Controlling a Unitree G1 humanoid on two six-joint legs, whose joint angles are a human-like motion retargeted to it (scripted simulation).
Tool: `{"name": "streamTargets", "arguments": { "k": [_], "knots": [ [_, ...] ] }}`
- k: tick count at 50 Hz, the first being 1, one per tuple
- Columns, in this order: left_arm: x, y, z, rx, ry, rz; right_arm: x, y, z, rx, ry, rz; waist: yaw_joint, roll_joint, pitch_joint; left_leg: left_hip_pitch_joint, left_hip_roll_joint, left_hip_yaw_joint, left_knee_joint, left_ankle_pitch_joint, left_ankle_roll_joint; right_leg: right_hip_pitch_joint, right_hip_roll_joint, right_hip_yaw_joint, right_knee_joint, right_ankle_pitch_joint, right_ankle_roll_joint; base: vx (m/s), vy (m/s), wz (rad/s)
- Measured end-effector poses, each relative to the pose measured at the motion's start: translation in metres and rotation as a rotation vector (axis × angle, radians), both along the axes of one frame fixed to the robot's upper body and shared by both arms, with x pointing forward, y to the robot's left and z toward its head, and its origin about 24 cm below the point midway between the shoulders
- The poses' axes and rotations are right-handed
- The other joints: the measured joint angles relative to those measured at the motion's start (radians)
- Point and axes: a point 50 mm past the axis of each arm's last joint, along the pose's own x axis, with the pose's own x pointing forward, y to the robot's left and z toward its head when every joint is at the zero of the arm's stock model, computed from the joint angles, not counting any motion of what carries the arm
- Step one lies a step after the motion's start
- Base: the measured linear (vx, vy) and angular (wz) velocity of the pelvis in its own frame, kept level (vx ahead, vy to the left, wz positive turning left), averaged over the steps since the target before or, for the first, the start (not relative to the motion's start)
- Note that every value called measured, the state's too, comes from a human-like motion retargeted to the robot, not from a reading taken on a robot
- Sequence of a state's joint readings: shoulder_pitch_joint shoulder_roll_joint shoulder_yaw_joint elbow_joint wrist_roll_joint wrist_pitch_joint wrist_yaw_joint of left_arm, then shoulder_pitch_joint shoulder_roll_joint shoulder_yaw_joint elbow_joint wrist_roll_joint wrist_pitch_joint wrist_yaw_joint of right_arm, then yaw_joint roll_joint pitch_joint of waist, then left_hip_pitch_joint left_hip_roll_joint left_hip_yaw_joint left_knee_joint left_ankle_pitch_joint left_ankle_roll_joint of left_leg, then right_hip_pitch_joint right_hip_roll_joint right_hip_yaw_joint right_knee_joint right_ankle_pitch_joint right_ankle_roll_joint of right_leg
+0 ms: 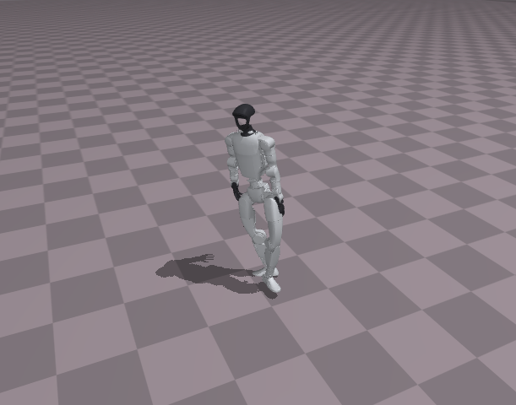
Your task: In place motions
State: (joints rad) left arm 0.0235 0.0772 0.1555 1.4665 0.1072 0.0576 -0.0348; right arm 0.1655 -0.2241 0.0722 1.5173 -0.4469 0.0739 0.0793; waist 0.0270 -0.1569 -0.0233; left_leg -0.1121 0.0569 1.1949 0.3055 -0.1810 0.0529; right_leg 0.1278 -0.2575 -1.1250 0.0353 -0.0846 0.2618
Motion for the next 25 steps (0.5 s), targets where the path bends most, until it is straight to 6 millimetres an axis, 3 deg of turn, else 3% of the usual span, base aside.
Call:
{"name": "streamTargets", "arguments": {
  "k": [2, 3, 5, 7, 12, 16, 20, 25],
  "knots": [
    [0.0, 0.0, 0.0, 0.007, 0.0, 0.02, 0.0, 0.005, -0.001, 0.008, 0.0, -0.006, 0.034, 0.003, -0.023, 0.019, -0.021, 0.047, -0.045, 0.006, -0.012, -0.014, 0.025, -0.048, -0.002, 0.007, 0.0, 0.01, 0.17, 1.95],
    [-0.002, 0.0, 0.0, 0.01, 0.004, 0.029, 0.001, 0.008, -0.002, 0.012, -0.005, -0.011, 0.055, 0.011, -0.032, 0.029, -0.033, 0.066, -0.076, 0.008, -0.047, -0.017, 0.044, -0.069, -0.002, 0.009, 0.0, 0.1, 0.25, 1.64],
    [-0.008, -0.001, 0.0, 0.009, 0.024, 0.049, 0.004, 0.01, -0.003, 0.018, -0.015, -0.015, 0.1, 0.014, -0.046, 0.025, -0.053, 0.1, -0.129, 0.069, -0.042, -0.016, 0.065, -0.098, -0.007, 0.02, 0.0, 0.15, 0.26, 1.41],
    [-0.014, -0.001, 0.0, -0.002, 0.053, 0.071, 0.013, 0.011, -0.004, 0.019, -0.034, -0.008, 0.112, 0.009, -0.048, -0.037, -0.056, -0.057, -0.132, 0.073, -0.031, -0.008, 0.079, -0.131, -0.018, 0.031, 0.0, 0.11, 0.21, 1.43],
    [-0.034, 0.004, 0.002, 0.011, 0.122, 0.116, 0.044, 0.01, -0.007, 0.021, -0.115, 0.047, 0.21, -0.012, -0.009, -0.006, -0.111, -0.098, -0.196, 0.058, -0.033, 0.041, 0.094, -0.16, -0.023, 0.051, 0.0, 0.12, 0.16, 0.38],
    [-0.057, 0.008, 0.004, 0.036, 0.185, 0.126, 0.066, 0.013, -0.008, 0.021, -0.177, 0.08, 0.279, -0.026, -0.018, -0.005, -0.129, -0.143, -0.227, 0.044, -0.041, 0.059, 0.1, -0.173, -0.019, 0.084, 0.0, 0.22, 0.13, 0.13],
    [-0.079, 0.006, 0.007, 0.03, 0.248, 0.173, 0.076, 0.019, -0.009, 0.039, -0.242, 0.067, 0.25, -0.017, -0.053, -0.002, -0.138, -0.195, -0.249, 0.018, -0.052, 0.088, 0.112, -0.167, 0.006, 0.141, 0.0, 0.26, 0.13, 0.78],
    [-0.08, 0.001, 0.007, 0.018, 0.255, 0.195, 0.064, 0.028, -0.011, 0.065, -0.215, 0.013, 0.14, 0.036, -0.087, 0.003, -0.105, -0.292, -0.247, -0.003, -0.055, 0.145, 0.13, -0.111, 0.092, 0.288, 0.0, 0.25, 0.1, 1.45]
  ]
}}
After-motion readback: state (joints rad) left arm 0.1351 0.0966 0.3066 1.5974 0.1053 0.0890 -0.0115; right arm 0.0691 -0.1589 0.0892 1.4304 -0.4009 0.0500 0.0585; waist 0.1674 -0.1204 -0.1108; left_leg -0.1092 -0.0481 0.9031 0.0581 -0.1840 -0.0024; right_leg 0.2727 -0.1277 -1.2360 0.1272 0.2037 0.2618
